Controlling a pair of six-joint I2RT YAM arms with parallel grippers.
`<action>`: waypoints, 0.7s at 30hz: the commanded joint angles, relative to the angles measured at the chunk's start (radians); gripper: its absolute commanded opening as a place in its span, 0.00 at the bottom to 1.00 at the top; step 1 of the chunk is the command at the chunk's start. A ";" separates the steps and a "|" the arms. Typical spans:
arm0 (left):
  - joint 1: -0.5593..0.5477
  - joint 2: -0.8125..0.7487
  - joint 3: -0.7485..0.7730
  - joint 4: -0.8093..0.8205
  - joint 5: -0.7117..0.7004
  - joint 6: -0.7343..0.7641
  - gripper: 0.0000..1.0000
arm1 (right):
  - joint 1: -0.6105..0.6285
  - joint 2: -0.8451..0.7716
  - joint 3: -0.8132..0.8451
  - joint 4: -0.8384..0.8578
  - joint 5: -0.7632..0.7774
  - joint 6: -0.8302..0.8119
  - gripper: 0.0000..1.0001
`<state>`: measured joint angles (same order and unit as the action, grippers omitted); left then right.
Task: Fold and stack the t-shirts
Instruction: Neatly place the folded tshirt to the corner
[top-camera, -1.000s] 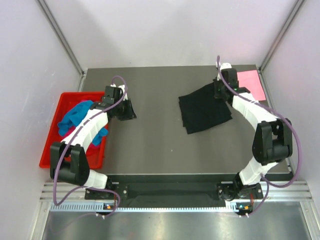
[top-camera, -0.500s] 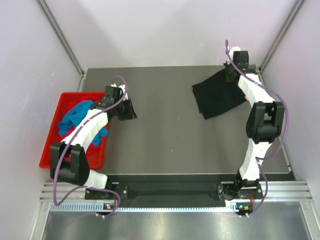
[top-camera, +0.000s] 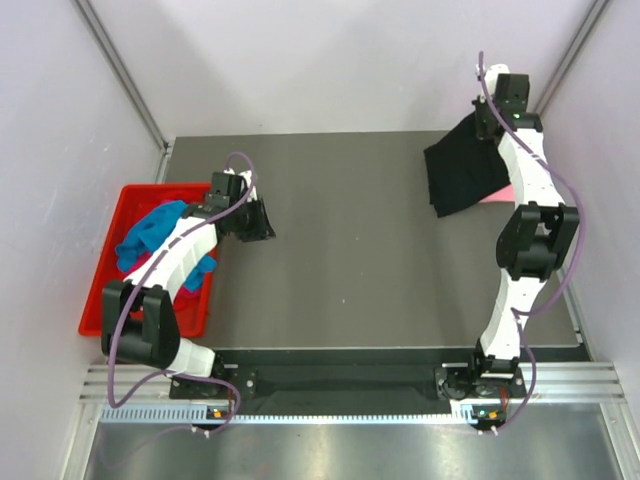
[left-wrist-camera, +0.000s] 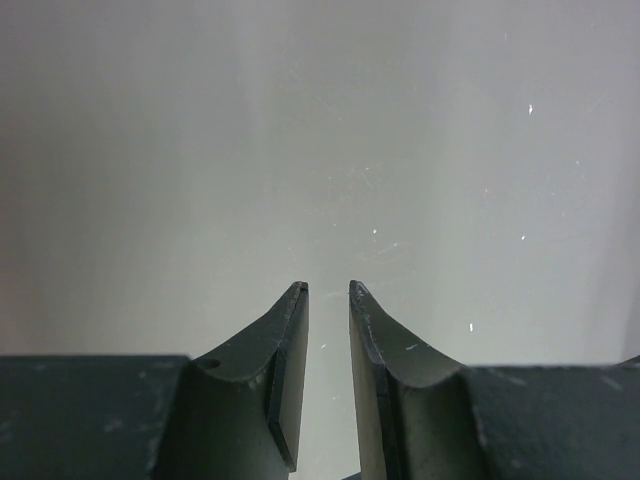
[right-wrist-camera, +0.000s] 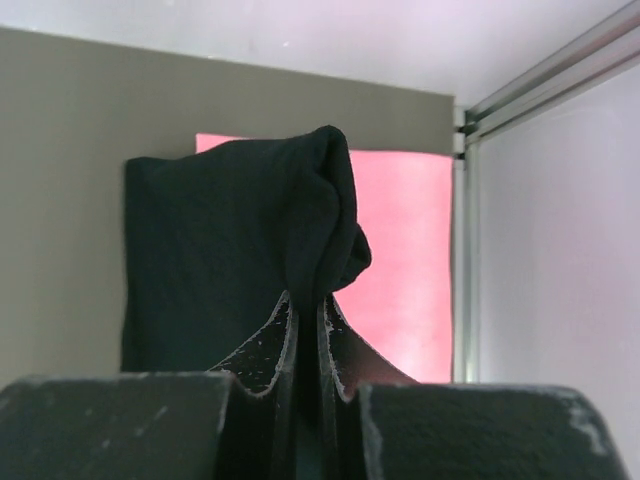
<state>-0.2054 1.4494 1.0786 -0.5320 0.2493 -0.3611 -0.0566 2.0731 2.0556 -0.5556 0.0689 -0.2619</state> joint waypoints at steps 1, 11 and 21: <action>0.003 -0.003 0.012 0.024 0.019 0.021 0.28 | -0.032 0.016 0.101 -0.024 -0.027 -0.034 0.00; 0.009 0.011 0.014 0.023 0.028 0.019 0.28 | -0.137 0.189 0.184 0.106 -0.090 -0.013 0.02; 0.009 0.029 0.014 0.012 0.021 0.019 0.28 | -0.235 0.352 0.192 0.325 -0.083 0.131 0.03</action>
<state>-0.2024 1.4822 1.0786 -0.5327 0.2680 -0.3588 -0.2615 2.4226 2.1952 -0.3790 -0.0116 -0.2016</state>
